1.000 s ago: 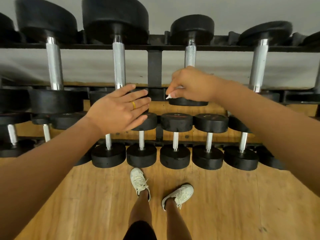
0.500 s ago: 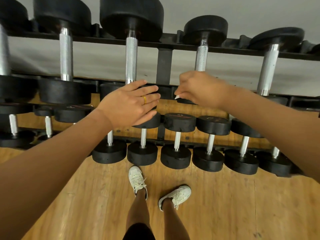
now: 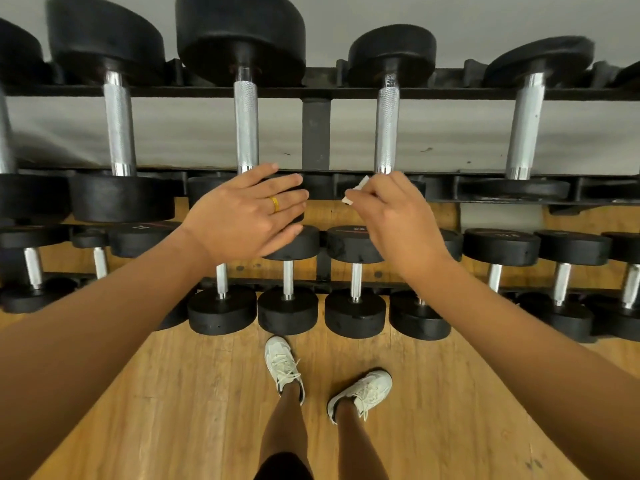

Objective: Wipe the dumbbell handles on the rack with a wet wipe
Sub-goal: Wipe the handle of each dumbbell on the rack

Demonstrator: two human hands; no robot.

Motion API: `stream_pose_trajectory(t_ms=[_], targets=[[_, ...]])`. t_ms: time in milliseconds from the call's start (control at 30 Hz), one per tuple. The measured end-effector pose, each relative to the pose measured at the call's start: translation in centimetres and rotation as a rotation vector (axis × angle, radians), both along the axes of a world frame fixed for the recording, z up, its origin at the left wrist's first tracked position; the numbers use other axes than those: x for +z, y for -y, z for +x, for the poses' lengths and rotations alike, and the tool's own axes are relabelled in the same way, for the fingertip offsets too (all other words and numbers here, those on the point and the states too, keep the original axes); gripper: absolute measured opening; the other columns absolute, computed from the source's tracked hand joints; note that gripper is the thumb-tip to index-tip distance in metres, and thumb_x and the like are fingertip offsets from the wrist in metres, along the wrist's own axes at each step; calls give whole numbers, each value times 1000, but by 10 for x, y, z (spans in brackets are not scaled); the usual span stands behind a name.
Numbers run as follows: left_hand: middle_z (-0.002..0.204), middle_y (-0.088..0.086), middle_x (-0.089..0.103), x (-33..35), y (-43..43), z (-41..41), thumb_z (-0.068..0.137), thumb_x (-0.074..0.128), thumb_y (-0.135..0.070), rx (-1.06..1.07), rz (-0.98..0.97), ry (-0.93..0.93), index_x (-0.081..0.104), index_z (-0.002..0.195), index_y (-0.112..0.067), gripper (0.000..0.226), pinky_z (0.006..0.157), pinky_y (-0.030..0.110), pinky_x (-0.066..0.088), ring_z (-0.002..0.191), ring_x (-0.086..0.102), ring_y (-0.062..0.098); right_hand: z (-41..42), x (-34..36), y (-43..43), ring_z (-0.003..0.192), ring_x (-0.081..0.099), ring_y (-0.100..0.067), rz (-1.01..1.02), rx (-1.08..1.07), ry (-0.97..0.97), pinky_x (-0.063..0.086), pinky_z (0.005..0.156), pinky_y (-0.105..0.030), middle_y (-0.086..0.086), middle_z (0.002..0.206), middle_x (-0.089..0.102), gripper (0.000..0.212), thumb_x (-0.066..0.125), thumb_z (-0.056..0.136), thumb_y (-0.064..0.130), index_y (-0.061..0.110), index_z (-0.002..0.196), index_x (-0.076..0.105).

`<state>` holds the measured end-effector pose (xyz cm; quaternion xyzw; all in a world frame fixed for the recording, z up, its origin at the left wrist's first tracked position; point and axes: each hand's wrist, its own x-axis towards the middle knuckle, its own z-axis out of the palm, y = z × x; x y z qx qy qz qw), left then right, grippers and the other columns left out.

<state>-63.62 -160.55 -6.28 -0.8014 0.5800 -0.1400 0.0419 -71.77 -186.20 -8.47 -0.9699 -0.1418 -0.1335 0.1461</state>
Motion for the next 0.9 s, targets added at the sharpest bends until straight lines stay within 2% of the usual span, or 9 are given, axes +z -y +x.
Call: stream_pose_trajectory(t_ms=[167, 267, 367, 467, 533, 600, 733, 800, 900], targets=[[131, 12, 70, 1, 0, 0, 110, 44, -34, -4, -9, 1, 72, 126, -6, 42, 118, 51, 39, 133, 58, 30, -25, -4, 12, 96, 59, -27, 151, -210, 137, 51, 83, -34, -15, 109, 68, 39, 70, 84, -9, 2, 121, 69], [132, 13, 69, 1, 1, 0, 110, 44, -35, 6, -4, 0, 71, 127, -6, 43, 118, 51, 39, 134, 58, 30, -29, -13, -1, 113, 55, -28, 194, -265, 187, 50, 99, -39, -16, 119, 67, 37, 58, 89, -6, 0, 125, 67], [133, 13, 69, 0, 1, 0, 111, 42, -35, 8, 4, -14, 70, 128, -6, 44, 119, 50, 37, 135, 57, 29, -44, -22, -27, 141, 37, -34, 170, -329, 74, 29, 121, -49, -19, 146, 50, 53, 47, 90, -9, -2, 142, 50], [133, 13, 68, 0, 0, 1, 111, 42, -36, 7, 14, -17, 69, 129, -6, 44, 119, 51, 38, 135, 57, 30, -47, -23, -46, 153, 8, -40, -17, -350, -103, 9, 125, -52, -20, 164, 17, 69, 46, 91, -6, -1, 156, 22], [132, 14, 69, -1, 1, 1, 111, 43, -36, 9, 13, -17, 69, 129, -6, 44, 118, 51, 38, 135, 57, 30, -39, -19, -53, 153, 2, -39, -167, -285, -148, 1, 125, -50, -21, 165, 10, 71, 48, 94, 4, -2, 157, 16], [133, 14, 69, -1, 1, 1, 111, 43, -36, 8, 14, -21, 69, 128, -6, 44, 118, 51, 38, 135, 57, 30, -33, -17, -56, 153, -4, -40, -428, -177, -181, -5, 125, -50, -23, 165, 6, 67, 39, 99, 14, -5, 156, 11], [131, 12, 70, -1, 1, 1, 111, 43, -35, 6, -3, -10, 72, 126, -6, 43, 119, 50, 38, 133, 58, 30, -35, -14, -32, 151, -18, -41, -790, 14, -220, -7, 124, -50, -28, 163, -13, 70, 28, 102, 23, -9, 154, -7], [131, 12, 70, -2, 1, 2, 111, 43, -34, 4, -11, 1, 72, 125, -7, 43, 119, 49, 38, 133, 59, 30, -36, -10, -16, 149, -25, -40, -885, 82, -226, -6, 124, -51, -28, 160, -23, 75, 29, 100, 23, -8, 152, -15], [132, 12, 69, -3, 2, 2, 111, 41, -34, -3, -5, -6, 72, 126, -7, 44, 118, 50, 39, 134, 58, 30, -37, -3, -5, 149, -26, -38, -923, 127, -252, -2, 123, -56, -26, 160, -24, 72, 22, 98, 22, -7, 152, -16]])
